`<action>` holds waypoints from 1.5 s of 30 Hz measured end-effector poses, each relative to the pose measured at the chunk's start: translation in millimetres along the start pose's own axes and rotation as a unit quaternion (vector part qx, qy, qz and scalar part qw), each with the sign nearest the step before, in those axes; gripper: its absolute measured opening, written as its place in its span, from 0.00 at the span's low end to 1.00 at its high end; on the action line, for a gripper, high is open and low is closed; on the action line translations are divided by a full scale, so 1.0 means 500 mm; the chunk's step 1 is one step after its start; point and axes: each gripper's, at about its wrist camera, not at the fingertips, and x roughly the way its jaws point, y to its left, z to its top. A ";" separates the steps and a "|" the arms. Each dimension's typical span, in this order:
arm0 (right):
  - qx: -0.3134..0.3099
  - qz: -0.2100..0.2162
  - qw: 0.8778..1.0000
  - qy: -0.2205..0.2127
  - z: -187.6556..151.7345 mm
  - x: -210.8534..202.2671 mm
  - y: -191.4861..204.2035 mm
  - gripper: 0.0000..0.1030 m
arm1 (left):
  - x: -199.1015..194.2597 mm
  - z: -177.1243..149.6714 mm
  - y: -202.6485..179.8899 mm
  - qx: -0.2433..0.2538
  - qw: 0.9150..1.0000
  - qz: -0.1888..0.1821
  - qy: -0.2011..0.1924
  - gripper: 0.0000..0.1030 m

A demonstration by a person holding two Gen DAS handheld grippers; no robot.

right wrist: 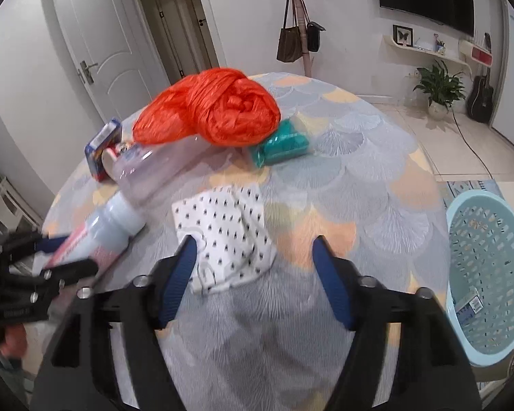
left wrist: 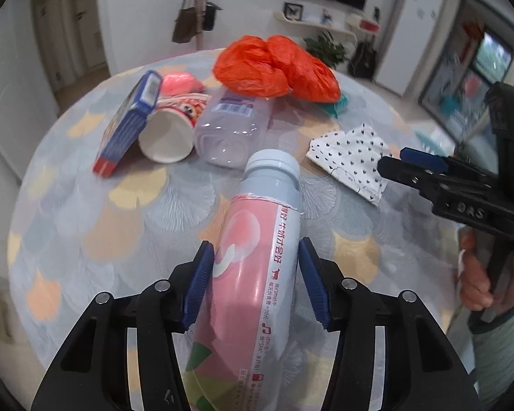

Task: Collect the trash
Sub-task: 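Grasp the pink spray bottle with the left tool while the right tool grasps the polka-dot tissue pack, then carry the spray bottle and tissue pack to the blue basket and release both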

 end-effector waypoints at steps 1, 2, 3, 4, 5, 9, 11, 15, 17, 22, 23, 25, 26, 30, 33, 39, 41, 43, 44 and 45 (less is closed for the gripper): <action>0.001 0.004 1.000 0.005 0.005 0.004 -0.002 0.64 | -0.003 -0.005 0.005 -0.012 1.000 -0.006 -0.004 0.47; 0.005 0.009 1.000 0.016 0.013 0.015 -0.005 0.64 | -0.004 -0.006 0.005 -0.018 1.000 -0.009 -0.006 0.47; 0.007 0.012 1.000 0.027 0.016 0.025 -0.005 0.64 | -0.006 -0.008 0.008 -0.026 0.999 -0.015 -0.010 0.47; 0.003 0.012 0.999 0.039 0.020 0.037 -0.001 0.62 | -0.008 -0.010 0.007 -0.026 0.999 -0.020 -0.014 0.47; -0.007 0.001 0.999 0.041 0.019 0.043 0.006 0.59 | -0.009 -0.013 0.004 -0.026 0.999 -0.022 -0.018 0.47; -0.046 -0.033 0.998 0.035 0.013 0.051 0.037 0.15 | -0.013 -0.010 -0.006 -0.031 0.999 -0.027 -0.027 0.47; -0.048 -0.024 0.998 0.028 0.007 0.043 0.043 0.09 | -0.019 -0.008 -0.012 -0.031 0.998 -0.031 -0.036 0.47; -0.049 -0.026 0.998 0.005 0.000 0.008 0.044 0.06 | -0.031 0.007 -0.031 -0.032 0.998 -0.034 -0.052 0.46; -0.045 -0.024 0.999 -0.012 0.002 -0.020 0.038 0.06 | -0.040 0.016 -0.042 -0.030 0.997 -0.038 -0.065 0.46; -0.032 -0.032 0.998 -0.053 0.007 -0.087 0.007 0.06 | -0.056 0.046 -0.084 -0.014 0.995 -0.044 -0.089 0.45; -0.026 -0.037 0.997 -0.063 0.008 -0.104 -0.005 0.06 | -0.057 0.055 -0.100 -0.006 0.994 -0.046 -0.094 0.45; -0.009 -0.044 0.995 -0.085 0.008 -0.139 -0.036 0.06 | -0.057 0.074 -0.130 0.005 0.994 -0.052 -0.100 0.45; 0.001 -0.047 0.994 -0.095 0.007 -0.156 -0.053 0.06 | -0.057 0.080 -0.140 0.008 0.993 -0.054 -0.102 0.45; 0.035 -0.066 0.989 -0.129 0.001 -0.217 -0.128 0.06 | -0.060 0.114 -0.208 0.033 0.990 -0.072 -0.119 0.45; 0.060 -0.084 0.984 -0.147 -0.009 -0.258 -0.185 0.06 | -0.057 0.142 -0.268 0.050 0.986 -0.090 -0.129 0.44; 0.120 -0.123 0.970 -0.172 -0.045 -0.329 -0.317 0.06 | -0.035 0.194 -0.399 0.091 0.977 -0.131 -0.142 0.44; 0.143 -0.136 0.965 -0.170 -0.062 -0.336 -0.360 0.06 | -0.019 0.209 -0.446 0.103 0.974 -0.147 -0.139 0.44; 0.165 -0.148 0.961 -0.163 -0.082 -0.336 -0.401 0.06 | 0.005 0.223 -0.494 0.115 0.971 -0.164 -0.134 0.44; 0.173 -0.151 0.960 -0.159 -0.091 -0.332 -0.414 0.06 | 0.017 0.227 -0.512 0.120 0.969 -0.170 -0.131 0.44; 0.182 -0.156 0.959 -0.153 -0.099 -0.325 -0.430 0.06 | 0.026 0.228 -0.527 0.125 0.968 -0.175 -0.129 0.44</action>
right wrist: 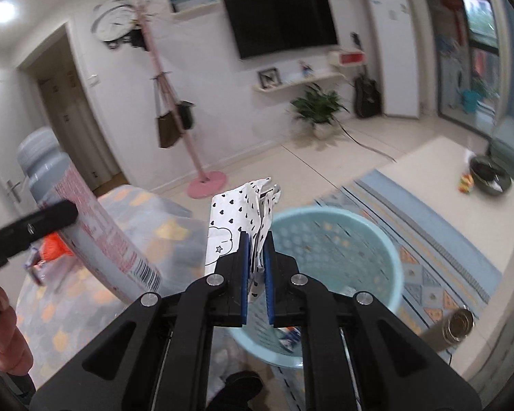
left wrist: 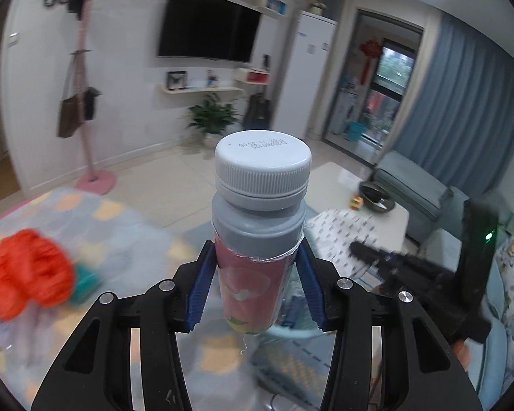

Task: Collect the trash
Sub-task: 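Carry the spray bottle and tissue pack to the blue basket and release both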

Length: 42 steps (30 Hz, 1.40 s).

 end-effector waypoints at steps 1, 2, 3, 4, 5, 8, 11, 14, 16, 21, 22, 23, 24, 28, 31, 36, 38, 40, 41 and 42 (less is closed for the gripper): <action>0.005 -0.009 1.000 0.005 -0.006 0.010 -0.013 0.06 | 0.022 0.003 -0.016 0.004 1.000 -0.007 0.003 0.44; 0.008 -0.024 1.000 0.012 -0.015 0.023 -0.028 0.06 | 0.045 0.004 -0.030 0.009 1.000 -0.013 0.007 0.44; 0.011 -0.035 0.999 0.020 -0.023 0.034 -0.040 0.06 | 0.062 0.004 -0.036 0.010 1.000 -0.017 0.011 0.44; 0.014 -0.040 0.999 0.026 -0.029 0.041 -0.047 0.06 | 0.091 0.003 -0.047 0.010 1.000 -0.022 0.020 0.44; 0.021 -0.050 0.998 0.038 -0.039 0.057 -0.062 0.06 | 0.112 0.001 -0.054 0.010 0.999 -0.026 0.027 0.44; 0.040 -0.063 0.995 0.063 -0.061 0.090 -0.087 0.06 | 0.179 -0.013 -0.067 0.006 0.998 -0.030 0.058 0.44; 0.054 -0.070 0.993 0.084 -0.076 0.114 -0.111 0.06 | 0.227 -0.026 -0.071 0.012 0.996 -0.021 0.083 0.45; 0.059 -0.069 0.991 0.101 -0.090 0.132 -0.121 0.06 | 0.263 -0.033 -0.065 0.007 0.994 -0.021 0.108 0.45; 0.055 -0.068 0.990 0.108 -0.094 0.139 -0.121 0.09 | 0.269 -0.036 -0.061 0.005 0.994 -0.021 0.110 0.48; 0.062 -0.062 0.989 0.117 -0.094 0.148 -0.117 0.17 | 0.259 -0.040 -0.050 0.000 0.994 -0.019 0.108 0.63; 0.064 -0.063 0.989 0.116 -0.095 0.146 -0.116 0.17 | 0.254 -0.043 -0.044 0.000 0.994 -0.019 0.108 0.63; 0.066 -0.063 0.989 0.115 -0.095 0.144 -0.115 0.17 | 0.246 -0.046 -0.039 -0.001 0.994 -0.019 0.107 0.63; 0.068 -0.062 0.989 0.115 -0.094 0.142 -0.115 0.17 | 0.241 -0.050 -0.041 -0.002 0.994 -0.018 0.106 0.64; 0.065 -0.060 0.990 0.111 -0.090 0.130 -0.101 0.26 | 0.200 -0.056 -0.014 -0.011 0.995 -0.018 0.092 0.66; 0.057 -0.054 0.992 0.098 -0.083 0.111 -0.072 0.57 | 0.157 -0.066 0.009 -0.017 0.997 -0.014 0.079 0.66; 0.028 -0.021 0.996 0.079 -0.062 0.085 0.008 0.57 | 0.043 -0.078 0.058 -0.044 0.998 -0.011 0.037 0.76; 0.013 -0.002 0.997 0.074 -0.052 0.077 0.049 0.57 | -0.008 -0.079 0.082 -0.052 0.999 0.000 0.015 0.78; -0.008 0.020 0.997 0.068 -0.042 0.068 0.102 0.57 | -0.057 -0.080 0.106 -0.061 0.998 0.011 -0.007 0.79; -0.016 0.029 0.997 0.066 -0.039 0.066 0.122 0.57 | -0.086 -0.080 0.125 -0.070 0.997 0.021 -0.019 0.79; -0.024 0.040 0.997 0.064 -0.036 0.063 0.147 0.57 | -0.105 -0.080 0.138 -0.076 0.996 0.029 -0.026 0.79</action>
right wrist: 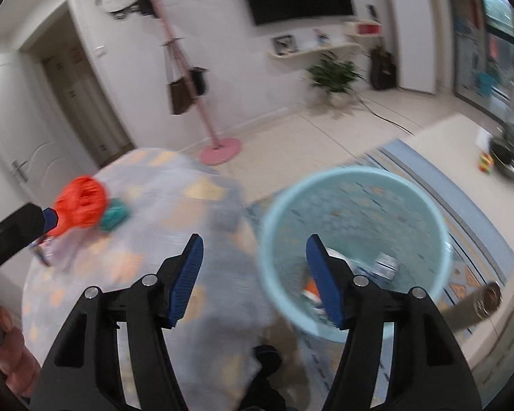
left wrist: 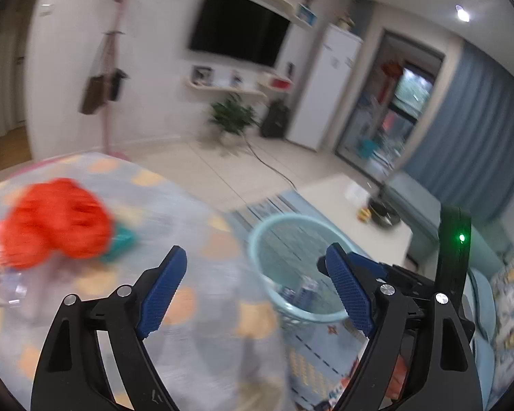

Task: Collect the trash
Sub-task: 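Carry the spray bottle and tissue pack to the blue basket and release both, then grasp the orange plastic bag with the right tool while the left tool grasps the blue card box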

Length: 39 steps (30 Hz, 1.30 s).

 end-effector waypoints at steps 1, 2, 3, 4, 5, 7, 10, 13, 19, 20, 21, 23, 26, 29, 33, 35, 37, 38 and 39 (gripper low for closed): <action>-0.010 0.010 1.000 -0.002 0.005 0.000 0.025 0.58 | -0.032 0.004 0.030 -0.013 1.000 0.015 -0.013 0.79; -0.022 0.021 1.000 -0.004 0.012 0.000 0.055 0.59 | -0.049 0.007 0.049 -0.022 0.999 0.023 -0.020 0.79; -0.032 0.030 0.999 -0.005 0.017 0.001 0.079 0.60 | -0.077 0.009 0.080 -0.035 0.998 0.041 -0.032 0.79; -0.040 0.039 0.998 -0.006 0.022 0.002 0.103 0.61 | -0.099 0.010 0.104 -0.043 0.997 0.058 -0.041 0.79; -0.050 0.050 0.997 -0.006 0.027 0.005 0.132 0.61 | -0.118 0.010 0.126 -0.049 0.995 0.076 -0.048 0.79; -0.066 0.064 0.996 -0.005 0.036 0.013 0.178 0.63 | -0.157 0.014 0.178 -0.065 0.990 0.111 -0.058 0.79; -0.095 0.074 0.993 -0.010 0.054 0.028 0.253 0.64 | -0.200 0.016 0.251 -0.089 0.983 0.149 -0.066 0.79; -0.110 0.095 0.989 -0.001 0.068 0.050 0.310 0.65 | -0.233 0.012 0.332 -0.113 0.975 0.184 -0.057 0.79; -0.136 0.111 0.984 0.021 0.088 0.122 0.416 0.72 | -0.228 -0.008 0.452 -0.141 0.969 0.203 -0.013 0.79; -0.137 0.113 0.984 0.025 0.092 0.140 0.434 0.72 | -0.221 -0.010 0.465 -0.143 0.969 0.200 -0.007 0.79; -0.138 0.115 0.983 0.029 0.095 0.155 0.446 0.73 | -0.212 -0.012 0.477 -0.145 0.969 0.200 -0.001 0.79; -0.139 0.118 0.983 0.036 0.102 0.184 0.471 0.75 | -0.197 -0.015 0.491 -0.144 0.969 0.203 0.005 0.79; -0.139 0.112 0.983 0.041 0.111 0.224 0.499 0.81 | -0.170 -0.026 0.514 -0.147 0.969 0.199 0.012 0.79; -0.150 0.101 0.982 0.047 0.115 0.254 0.512 0.81 | -0.151 -0.027 0.531 -0.152 0.969 0.196 0.019 0.79; -0.163 0.099 0.979 0.068 0.107 0.293 0.523 0.81 | -0.134 -0.032 0.548 -0.151 0.969 0.194 0.028 0.77; -0.166 0.100 0.978 0.079 0.098 0.309 0.525 0.81 | -0.128 -0.038 0.553 -0.149 0.970 0.187 0.039 0.72; -0.172 0.105 0.976 0.078 0.092 0.310 0.525 0.78 | -0.131 -0.048 0.557 -0.151 0.974 0.167 0.038 0.70; -0.177 0.106 0.976 0.073 0.089 0.306 0.525 0.75 | -0.135 -0.053 0.559 -0.153 0.975 0.160 0.037 0.70; -0.182 0.106 0.975 0.070 0.086 0.301 0.526 0.67 | -0.138 -0.058 0.559 -0.152 0.975 0.158 0.038 0.67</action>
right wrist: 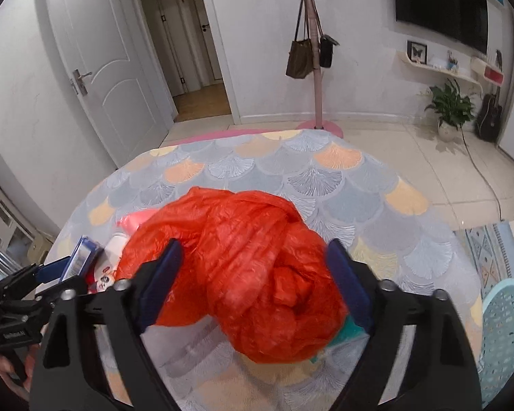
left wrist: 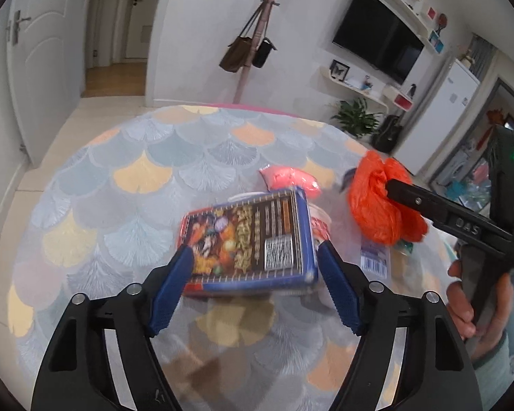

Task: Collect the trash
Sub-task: 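Grasp the orange plastic bag with the right tool while the left tool grasps the blue card box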

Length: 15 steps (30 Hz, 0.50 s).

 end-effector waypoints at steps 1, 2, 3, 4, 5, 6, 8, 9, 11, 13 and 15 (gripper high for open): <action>-0.006 0.001 1.000 0.003 -0.002 -0.001 0.003 0.58 | -0.005 -0.005 0.003 0.004 1.000 -0.003 0.000 0.65; -0.010 0.003 1.000 0.005 -0.004 -0.001 0.005 0.54 | -0.009 -0.010 0.005 0.008 1.000 -0.003 0.002 0.65; -0.015 0.002 1.000 0.007 -0.005 -0.001 0.008 0.44 | -0.014 -0.016 0.007 0.012 1.000 -0.006 0.003 0.65; -0.021 0.000 1.000 0.007 -0.008 -0.003 0.013 0.34 | -0.020 -0.022 0.008 0.016 1.000 -0.008 0.003 0.65; -0.028 0.000 1.000 0.005 -0.012 -0.007 0.017 0.33 | -0.024 -0.025 0.008 0.020 1.000 -0.007 0.003 0.64; -0.032 0.000 0.999 0.002 -0.016 -0.011 0.021 0.31 | -0.032 -0.031 0.010 0.024 1.000 -0.001 0.001 0.62; -0.034 0.002 0.999 -0.003 -0.023 -0.022 0.025 0.27 | -0.045 -0.041 0.016 0.026 1.000 0.005 0.000 0.61; -0.033 0.006 0.999 -0.005 -0.026 -0.027 0.025 0.25 | -0.052 -0.046 0.021 0.026 1.000 0.007 0.000 0.61; -0.032 0.014 0.999 -0.014 -0.033 -0.044 0.026 0.24 | -0.066 -0.055 0.032 0.023 1.000 0.016 -0.001 0.61; -0.031 0.020 0.999 -0.023 -0.037 -0.060 0.027 0.23 | -0.078 -0.065 0.051 0.015 1.000 0.027 0.000 0.61; -0.028 0.026 0.999 -0.034 -0.042 -0.080 0.026 0.23 | -0.093 -0.076 0.074 0.006 1.000 0.029 -0.003 0.61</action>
